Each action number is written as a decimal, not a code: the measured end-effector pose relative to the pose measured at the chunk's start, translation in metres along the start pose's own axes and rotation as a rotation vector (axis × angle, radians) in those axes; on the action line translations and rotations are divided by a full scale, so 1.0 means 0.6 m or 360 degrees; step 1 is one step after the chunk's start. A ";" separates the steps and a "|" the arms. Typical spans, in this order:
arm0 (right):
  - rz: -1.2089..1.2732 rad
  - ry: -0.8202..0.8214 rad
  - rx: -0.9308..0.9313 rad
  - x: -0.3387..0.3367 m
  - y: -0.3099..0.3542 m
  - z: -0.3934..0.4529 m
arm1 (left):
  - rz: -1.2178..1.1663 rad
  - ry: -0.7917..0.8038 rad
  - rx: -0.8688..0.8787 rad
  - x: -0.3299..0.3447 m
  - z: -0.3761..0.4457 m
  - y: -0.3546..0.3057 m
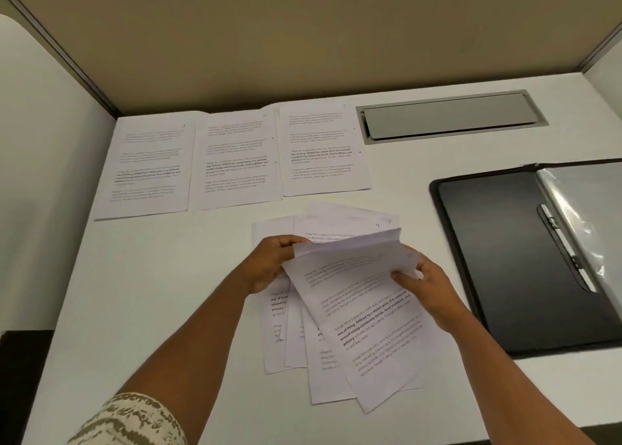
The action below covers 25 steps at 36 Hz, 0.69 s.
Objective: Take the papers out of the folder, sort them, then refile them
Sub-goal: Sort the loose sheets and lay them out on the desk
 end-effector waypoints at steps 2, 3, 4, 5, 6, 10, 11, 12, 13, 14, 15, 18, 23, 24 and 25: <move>-0.0007 -0.0056 -0.0034 -0.004 0.006 0.006 | -0.0030 0.0056 -0.0042 0.002 -0.005 0.004; -0.0016 -0.0099 -0.0037 -0.007 0.006 0.008 | -0.0056 0.0062 -0.0058 0.001 -0.005 0.006; -0.0012 -0.0150 -0.0026 -0.012 0.004 0.009 | -0.0072 0.0074 -0.0071 0.001 -0.005 0.008; 0.0000 -0.0188 -0.0014 -0.015 0.001 0.009 | -0.0107 0.0098 -0.0078 0.004 -0.008 0.008; 0.0010 -0.0208 0.0000 -0.018 -0.003 0.009 | -0.0162 0.0109 -0.0082 0.005 -0.009 0.008; 0.0067 -0.0210 0.0051 -0.021 -0.015 0.002 | -0.0226 -0.0315 -0.0119 -0.028 0.003 0.013; 0.0084 -0.0208 0.0058 -0.023 -0.017 -0.001 | 0.0023 -0.0548 -0.0059 -0.044 0.007 0.006; 0.0106 -0.0202 0.0063 -0.024 -0.019 -0.003 | 0.0352 -0.0776 0.0029 -0.055 0.009 -0.007; 0.0136 -0.0195 0.0061 -0.028 -0.021 -0.007 | 0.0638 -0.0938 0.0103 -0.056 0.010 -0.020; 0.0178 -0.0193 0.0066 -0.021 -0.024 -0.003 | 0.0779 -0.1030 0.0133 -0.065 0.011 -0.027; 0.0217 -0.0194 0.0072 -0.018 -0.027 -0.002 | 0.0831 -0.1058 0.0125 -0.068 0.014 -0.030; 0.0275 -0.0186 0.0079 -0.022 -0.033 -0.011 | 0.0872 -0.1083 0.0083 -0.061 0.021 -0.029; 0.0286 -0.0215 0.0107 -0.027 -0.043 -0.018 | 0.1015 -0.1151 -0.0002 -0.055 0.016 -0.031; 0.0291 -0.0232 0.0110 -0.030 -0.046 -0.019 | 0.1073 -0.1163 -0.0012 -0.052 0.016 -0.035; 0.0291 -0.0249 0.0110 -0.033 -0.049 -0.020 | 0.1139 -0.1173 -0.0023 -0.048 0.015 -0.038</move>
Point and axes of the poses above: each hand's wrist, its own z-axis towards the middle knuckle, its own x-axis out of the palm, y = z × x, the point moved 9 cm from there along z, towards the middle knuckle, and after that the axes turned 10 degrees about -x, right-handed, at the moved point
